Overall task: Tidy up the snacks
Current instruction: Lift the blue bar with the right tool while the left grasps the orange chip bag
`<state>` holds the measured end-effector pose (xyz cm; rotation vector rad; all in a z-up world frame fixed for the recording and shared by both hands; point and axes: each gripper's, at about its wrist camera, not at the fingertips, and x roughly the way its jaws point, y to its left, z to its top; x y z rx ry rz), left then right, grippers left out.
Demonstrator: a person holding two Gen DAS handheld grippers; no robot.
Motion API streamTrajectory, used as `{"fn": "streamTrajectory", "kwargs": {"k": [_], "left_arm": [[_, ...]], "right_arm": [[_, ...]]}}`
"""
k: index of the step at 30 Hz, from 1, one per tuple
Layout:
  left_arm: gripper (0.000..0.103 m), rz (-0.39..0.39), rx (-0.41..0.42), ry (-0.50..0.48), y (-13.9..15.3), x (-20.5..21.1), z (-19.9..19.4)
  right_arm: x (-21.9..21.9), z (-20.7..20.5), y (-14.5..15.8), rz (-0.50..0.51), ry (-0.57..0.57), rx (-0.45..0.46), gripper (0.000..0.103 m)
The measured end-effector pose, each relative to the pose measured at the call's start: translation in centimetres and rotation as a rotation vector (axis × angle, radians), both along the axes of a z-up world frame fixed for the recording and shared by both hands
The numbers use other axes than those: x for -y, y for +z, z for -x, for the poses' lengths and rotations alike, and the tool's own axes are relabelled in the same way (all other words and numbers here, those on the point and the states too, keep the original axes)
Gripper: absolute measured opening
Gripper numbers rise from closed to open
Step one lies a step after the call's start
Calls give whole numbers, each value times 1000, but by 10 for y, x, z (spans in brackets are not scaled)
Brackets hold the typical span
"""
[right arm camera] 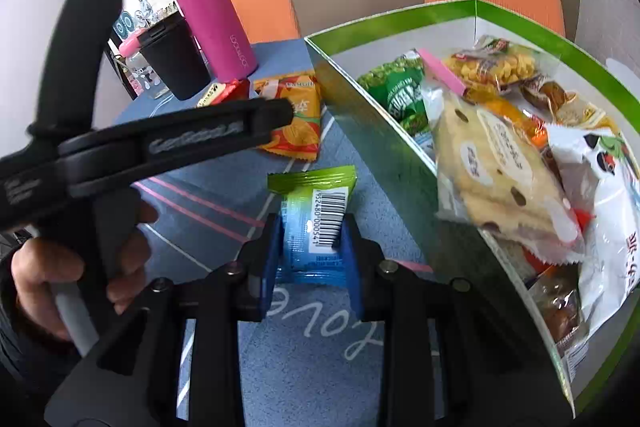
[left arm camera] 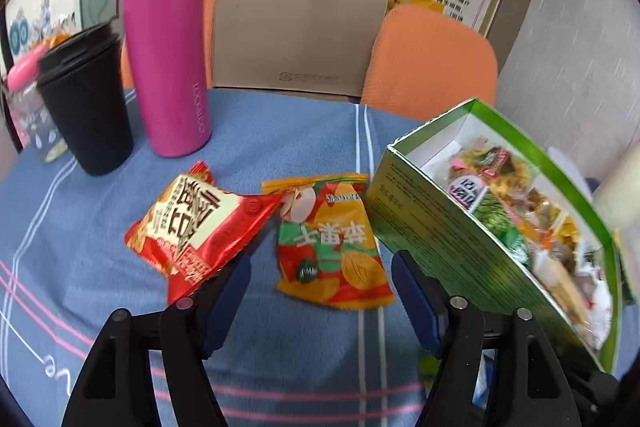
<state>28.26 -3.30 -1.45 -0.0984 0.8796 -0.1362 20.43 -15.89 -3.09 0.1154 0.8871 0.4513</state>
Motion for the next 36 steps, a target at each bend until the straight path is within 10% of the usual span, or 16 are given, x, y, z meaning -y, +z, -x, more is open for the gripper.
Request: {"fn": "streamTrajectory", "kwargs": {"k": [7, 8, 14, 24, 36], "left_arm": [[73, -81, -39, -10, -23, 11, -19], [53, -91, -31, -17, -23, 12, -17], [21, -61, -34, -39, -11, 7, -3], [14, 20, -28, -18, 23, -21, 35], [14, 58, 171, -141, 121, 21, 58]], "right_arm": [[1, 2, 2, -19, -10, -6, 31], [1, 2, 1, -17, -10, -7, 31], [5, 8, 7, -22, 4, 7, 29], [13, 26, 38, -88, 13, 112, 28], [77, 31, 71, -203, -165, 262, 28]]}}
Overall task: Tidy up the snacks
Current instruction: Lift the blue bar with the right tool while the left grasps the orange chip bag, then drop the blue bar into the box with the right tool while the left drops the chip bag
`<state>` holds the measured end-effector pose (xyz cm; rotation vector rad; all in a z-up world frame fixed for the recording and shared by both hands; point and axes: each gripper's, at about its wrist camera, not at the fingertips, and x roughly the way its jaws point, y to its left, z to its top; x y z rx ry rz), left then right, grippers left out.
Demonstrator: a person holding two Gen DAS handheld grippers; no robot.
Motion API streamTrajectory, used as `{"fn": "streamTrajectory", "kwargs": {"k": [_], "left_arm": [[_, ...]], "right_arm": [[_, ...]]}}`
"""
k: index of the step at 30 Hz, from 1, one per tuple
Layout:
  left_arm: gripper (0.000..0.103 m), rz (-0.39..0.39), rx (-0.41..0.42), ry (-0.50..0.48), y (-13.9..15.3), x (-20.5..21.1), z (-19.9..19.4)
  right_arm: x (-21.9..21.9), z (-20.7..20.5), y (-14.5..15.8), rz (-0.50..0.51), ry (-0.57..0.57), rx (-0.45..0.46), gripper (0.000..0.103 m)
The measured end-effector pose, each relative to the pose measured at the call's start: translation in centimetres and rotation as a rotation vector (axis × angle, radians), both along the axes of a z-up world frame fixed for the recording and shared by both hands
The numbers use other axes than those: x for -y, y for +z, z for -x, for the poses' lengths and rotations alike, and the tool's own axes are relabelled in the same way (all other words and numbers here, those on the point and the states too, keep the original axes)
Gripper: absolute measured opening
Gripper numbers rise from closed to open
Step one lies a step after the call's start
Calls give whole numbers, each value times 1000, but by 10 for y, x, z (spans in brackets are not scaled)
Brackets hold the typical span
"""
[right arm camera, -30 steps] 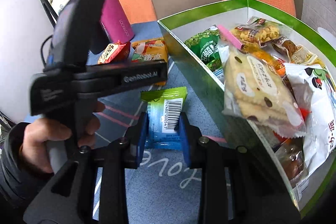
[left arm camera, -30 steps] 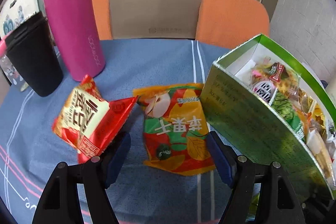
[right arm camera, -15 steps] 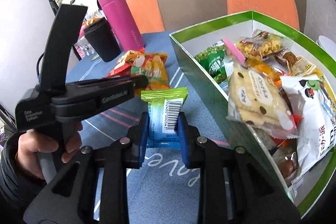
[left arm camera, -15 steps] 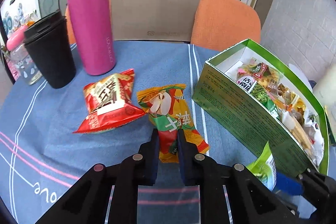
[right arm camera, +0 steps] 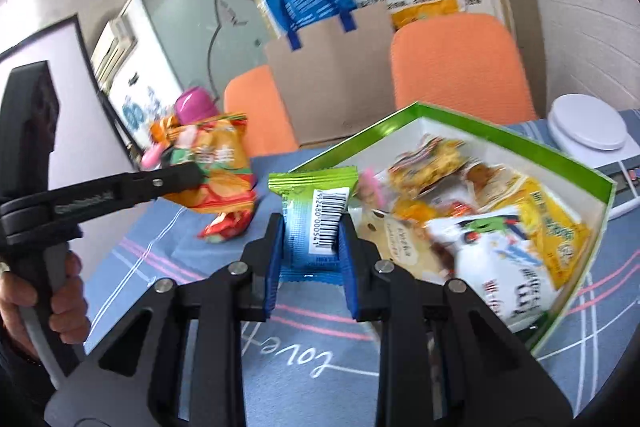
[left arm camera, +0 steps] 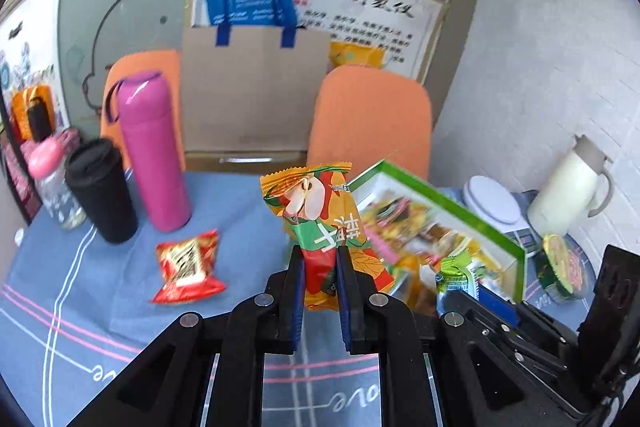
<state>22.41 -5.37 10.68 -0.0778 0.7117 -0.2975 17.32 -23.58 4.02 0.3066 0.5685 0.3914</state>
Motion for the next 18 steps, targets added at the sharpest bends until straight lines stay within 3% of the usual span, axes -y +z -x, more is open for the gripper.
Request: {"fn": "streamTrajectory", "kwargs": {"k": [7, 11, 13, 14, 15, 16, 17, 18], "left_arm": [[14, -18, -8, -79, 0, 48, -22], [14, -24, -35, -123, -9, 71, -34], [15, -49, -47, -163, -17, 84, -38], [21, -62, -50, -169, -21, 88, -39], [29, -76, -55, -167, -25, 91, -38], [54, -86, -58, -162, -28, 91, -38], [76, -98, -50, -137, -31, 90, -36], [82, -106, -27, -102, -32, 86, -33]], "right_arm": [[48, 1, 5, -149, -90, 19, 28], [53, 1, 7, -63, -212, 46, 30], [54, -7, 2, -31, -245, 19, 35], [55, -12, -1, -25, -248, -7, 56], [58, -15, -5, -31, -270, -33, 67], [61, -14, -7, -38, -293, -38, 76], [63, -14, -7, -37, -306, -39, 76], [66, -14, -7, -38, -312, -34, 76]]}}
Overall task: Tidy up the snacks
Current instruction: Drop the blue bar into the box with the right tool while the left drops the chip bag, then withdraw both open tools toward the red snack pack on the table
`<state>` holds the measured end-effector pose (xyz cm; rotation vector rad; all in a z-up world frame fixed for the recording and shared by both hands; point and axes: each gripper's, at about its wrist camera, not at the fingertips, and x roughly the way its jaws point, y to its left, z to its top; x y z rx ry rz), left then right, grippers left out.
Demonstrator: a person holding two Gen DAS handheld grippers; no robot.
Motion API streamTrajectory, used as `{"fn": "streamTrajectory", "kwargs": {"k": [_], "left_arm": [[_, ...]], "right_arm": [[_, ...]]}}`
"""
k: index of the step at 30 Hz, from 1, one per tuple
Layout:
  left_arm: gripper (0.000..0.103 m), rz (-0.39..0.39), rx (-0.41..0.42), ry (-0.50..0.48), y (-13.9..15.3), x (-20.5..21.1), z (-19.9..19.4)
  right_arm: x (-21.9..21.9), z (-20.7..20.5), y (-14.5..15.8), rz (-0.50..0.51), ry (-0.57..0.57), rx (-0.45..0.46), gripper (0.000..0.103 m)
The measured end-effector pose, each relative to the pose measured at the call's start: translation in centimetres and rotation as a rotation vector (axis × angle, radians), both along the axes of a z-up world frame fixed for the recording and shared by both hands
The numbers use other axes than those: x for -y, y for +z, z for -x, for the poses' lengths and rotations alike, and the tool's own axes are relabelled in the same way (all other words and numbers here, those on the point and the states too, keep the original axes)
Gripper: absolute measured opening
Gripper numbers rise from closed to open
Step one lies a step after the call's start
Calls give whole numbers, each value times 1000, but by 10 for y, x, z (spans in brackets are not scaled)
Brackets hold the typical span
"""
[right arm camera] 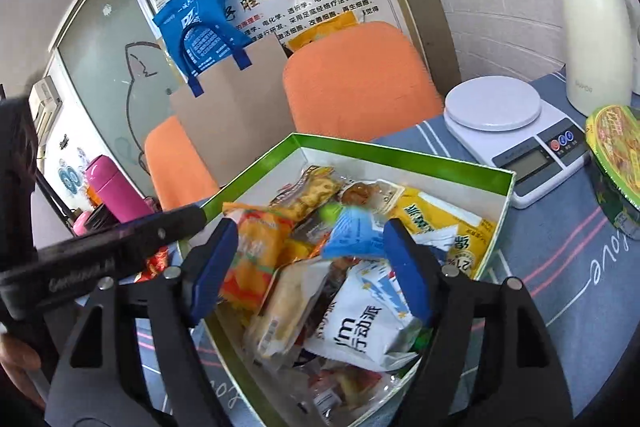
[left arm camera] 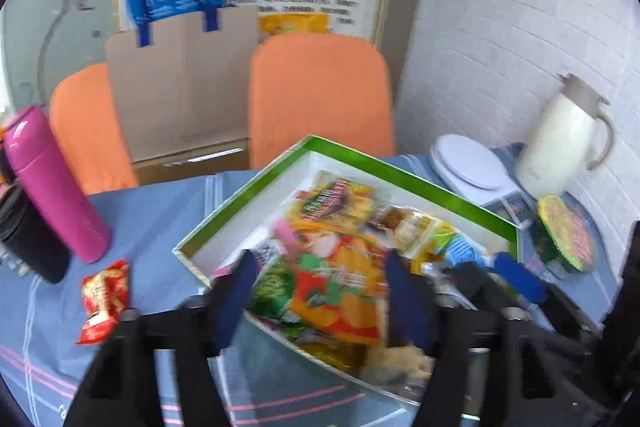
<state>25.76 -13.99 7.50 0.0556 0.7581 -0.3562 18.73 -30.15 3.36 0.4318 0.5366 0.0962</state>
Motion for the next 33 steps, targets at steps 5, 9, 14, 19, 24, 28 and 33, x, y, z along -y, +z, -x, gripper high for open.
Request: {"fn": "streamTrajectory", "kwargs": {"k": [5, 9, 14, 19, 24, 28, 33], "left_arm": [[91, 6, 25, 49, -1, -16, 6], [91, 1, 33, 82, -1, -27, 9], [91, -8, 32, 106, -4, -39, 13], [91, -9, 40, 142, -7, -60, 23], [91, 4, 44, 206, -9, -92, 34], [91, 13, 47, 271, -11, -124, 39], [91, 23, 34, 342, -20, -154, 36]], "right_arm": [[2, -2, -2, 21, -24, 6, 85], [2, -2, -5, 14, -9, -1, 85], [1, 1, -5, 4, -1, 11, 85], [-15, 4, 0, 18, 66, 54, 85], [-47, 7, 3, 101, 173, 81, 85], [-73, 14, 3, 160, 268, 117, 85], [-108, 15, -3, 184, 361, 97, 85]]}}
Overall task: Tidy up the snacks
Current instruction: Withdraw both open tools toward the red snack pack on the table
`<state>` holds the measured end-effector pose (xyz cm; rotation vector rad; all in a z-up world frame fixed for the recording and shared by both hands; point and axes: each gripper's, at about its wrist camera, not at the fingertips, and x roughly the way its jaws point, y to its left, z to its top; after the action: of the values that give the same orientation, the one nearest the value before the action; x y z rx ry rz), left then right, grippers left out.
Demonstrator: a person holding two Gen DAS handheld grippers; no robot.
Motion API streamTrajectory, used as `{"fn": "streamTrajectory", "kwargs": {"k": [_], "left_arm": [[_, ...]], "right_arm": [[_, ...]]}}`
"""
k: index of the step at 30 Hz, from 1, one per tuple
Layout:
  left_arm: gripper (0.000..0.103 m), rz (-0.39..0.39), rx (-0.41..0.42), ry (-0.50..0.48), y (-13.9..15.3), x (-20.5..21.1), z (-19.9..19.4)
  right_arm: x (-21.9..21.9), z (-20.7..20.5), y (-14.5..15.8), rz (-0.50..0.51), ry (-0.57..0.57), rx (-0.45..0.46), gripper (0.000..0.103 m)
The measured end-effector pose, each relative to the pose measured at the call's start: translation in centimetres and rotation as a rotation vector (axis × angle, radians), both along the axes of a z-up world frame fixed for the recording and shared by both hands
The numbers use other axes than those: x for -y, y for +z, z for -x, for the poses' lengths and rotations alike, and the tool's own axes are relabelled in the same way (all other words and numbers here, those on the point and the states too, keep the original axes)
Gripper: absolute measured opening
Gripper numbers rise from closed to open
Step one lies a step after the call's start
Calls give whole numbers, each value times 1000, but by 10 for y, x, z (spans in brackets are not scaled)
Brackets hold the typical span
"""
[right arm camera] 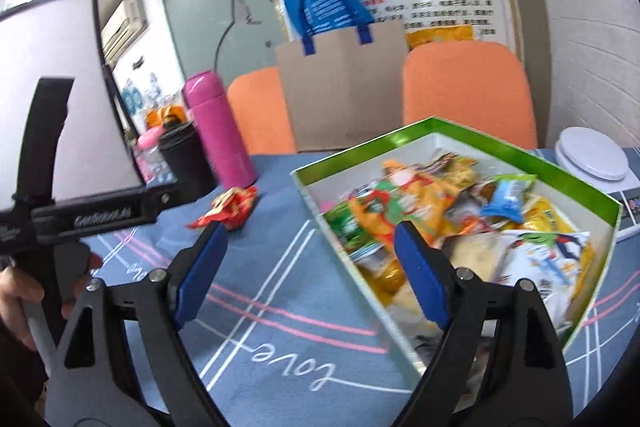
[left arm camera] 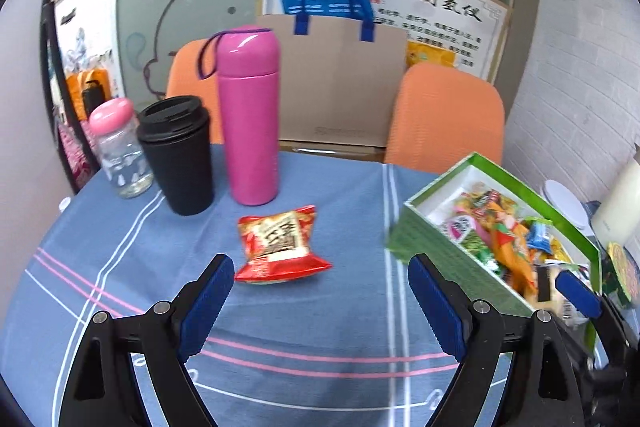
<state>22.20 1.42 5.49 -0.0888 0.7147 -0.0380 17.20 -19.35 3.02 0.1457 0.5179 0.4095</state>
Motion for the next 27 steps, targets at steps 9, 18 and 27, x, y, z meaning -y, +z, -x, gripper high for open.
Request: {"fn": "streamTrajectory", "kwargs": {"k": [9, 18, 27], "left_arm": [[91, -31, -69, 56, -33, -30, -19], [91, 42, -144, 59, -59, -46, -49], [65, 29, -176, -1, -73, -33, -82]], "right_arm": [[-48, -12, -3, 85, 94, -70, 85], [-69, -23, -33, 122, 169, -159, 85], [-61, -21, -34, 108, 149, -151, 85]]}}
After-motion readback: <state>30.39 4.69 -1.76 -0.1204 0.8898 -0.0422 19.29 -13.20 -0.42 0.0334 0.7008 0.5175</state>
